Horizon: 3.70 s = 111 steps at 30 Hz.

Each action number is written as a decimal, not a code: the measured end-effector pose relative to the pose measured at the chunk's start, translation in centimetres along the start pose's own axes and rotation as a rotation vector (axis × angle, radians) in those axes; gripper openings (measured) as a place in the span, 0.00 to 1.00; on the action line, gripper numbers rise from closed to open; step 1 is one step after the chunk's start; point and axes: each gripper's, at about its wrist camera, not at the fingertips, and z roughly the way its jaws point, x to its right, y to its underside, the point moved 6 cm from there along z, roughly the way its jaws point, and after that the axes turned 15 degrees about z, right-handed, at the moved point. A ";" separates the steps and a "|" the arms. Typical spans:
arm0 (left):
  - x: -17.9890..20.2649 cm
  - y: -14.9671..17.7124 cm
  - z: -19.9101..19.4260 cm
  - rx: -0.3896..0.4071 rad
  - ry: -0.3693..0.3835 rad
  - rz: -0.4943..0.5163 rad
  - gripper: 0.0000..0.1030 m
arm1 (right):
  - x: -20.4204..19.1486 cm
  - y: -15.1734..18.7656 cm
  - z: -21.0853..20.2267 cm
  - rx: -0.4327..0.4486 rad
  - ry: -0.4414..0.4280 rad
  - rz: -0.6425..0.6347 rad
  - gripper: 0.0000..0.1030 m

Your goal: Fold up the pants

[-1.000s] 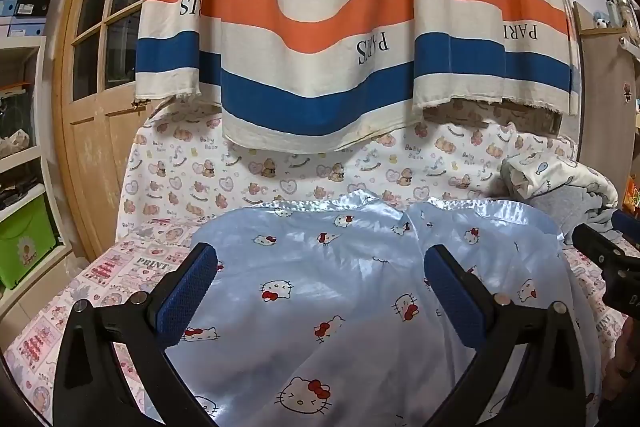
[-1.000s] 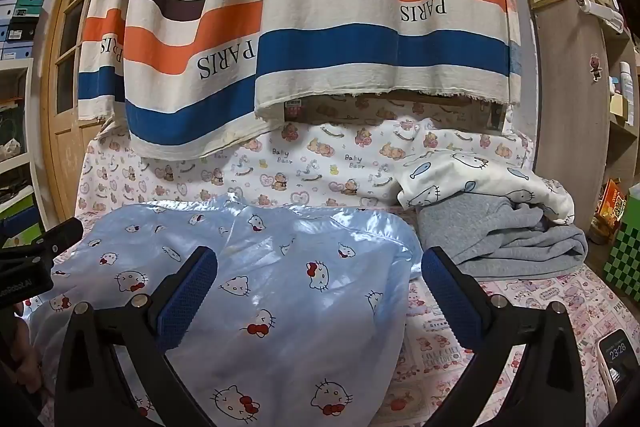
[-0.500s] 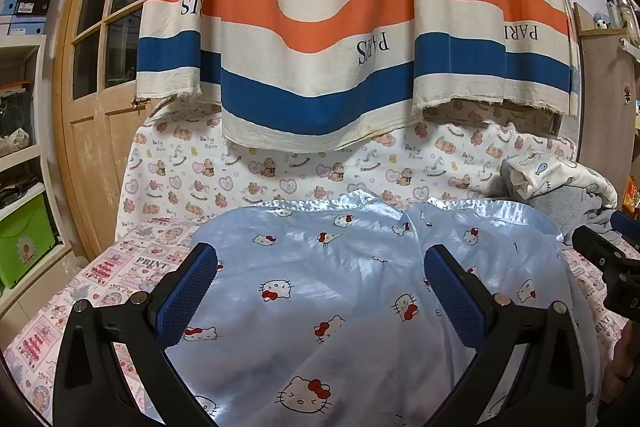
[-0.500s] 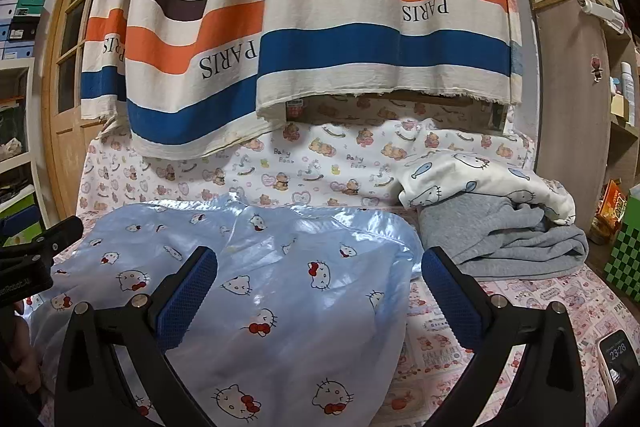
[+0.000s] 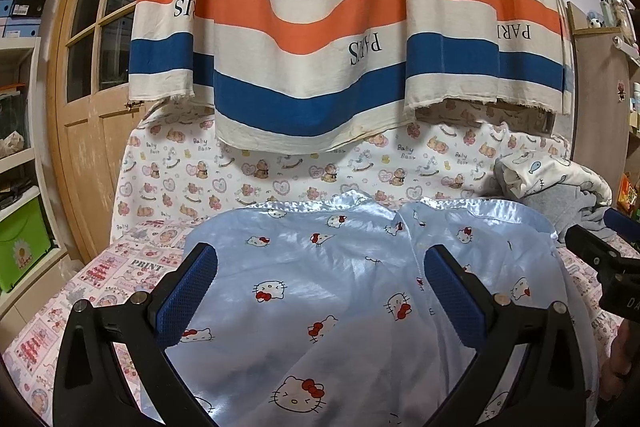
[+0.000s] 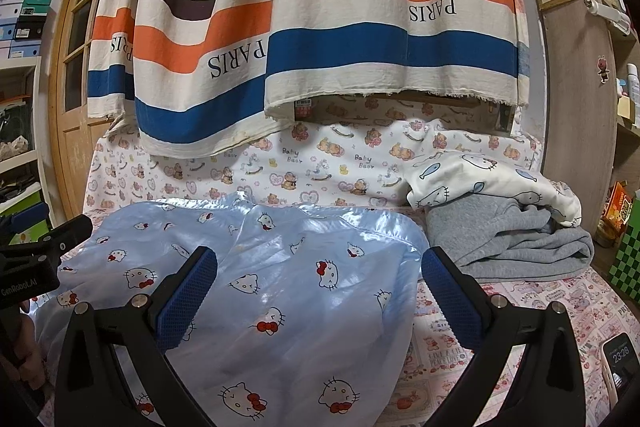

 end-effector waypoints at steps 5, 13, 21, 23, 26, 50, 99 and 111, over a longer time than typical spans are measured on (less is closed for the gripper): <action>0.0 0.0 0.0 0.000 0.000 -0.002 1.00 | -0.1 0.0 0.0 -0.001 0.000 0.000 0.99; -0.1 0.1 0.0 -0.001 -0.001 -0.002 1.00 | -0.2 0.1 0.0 -0.001 0.000 -0.001 0.99; -0.2 0.1 0.2 -0.004 -0.001 -0.004 1.00 | -0.3 0.1 0.0 -0.003 -0.001 -0.002 0.99; -0.2 0.1 0.1 -0.004 -0.001 -0.004 1.00 | -0.3 0.1 0.1 -0.002 0.000 -0.002 0.99; -0.3 0.1 0.1 -0.003 -0.001 -0.003 1.00 | -0.5 0.4 0.0 -0.006 -0.004 -0.005 0.99; -1.7 -0.5 -3.8 0.094 -0.021 0.003 1.00 | -0.5 0.3 -0.4 0.011 0.005 -0.002 0.99; -16.9 12.4 -16.0 0.069 -0.409 -0.185 0.99 | -26.3 19.2 -9.1 -0.214 -0.443 -0.380 0.44; -16.2 12.4 -14.6 0.037 -0.367 -0.157 0.99 | -25.5 18.6 -8.2 -0.208 -0.392 -0.349 0.08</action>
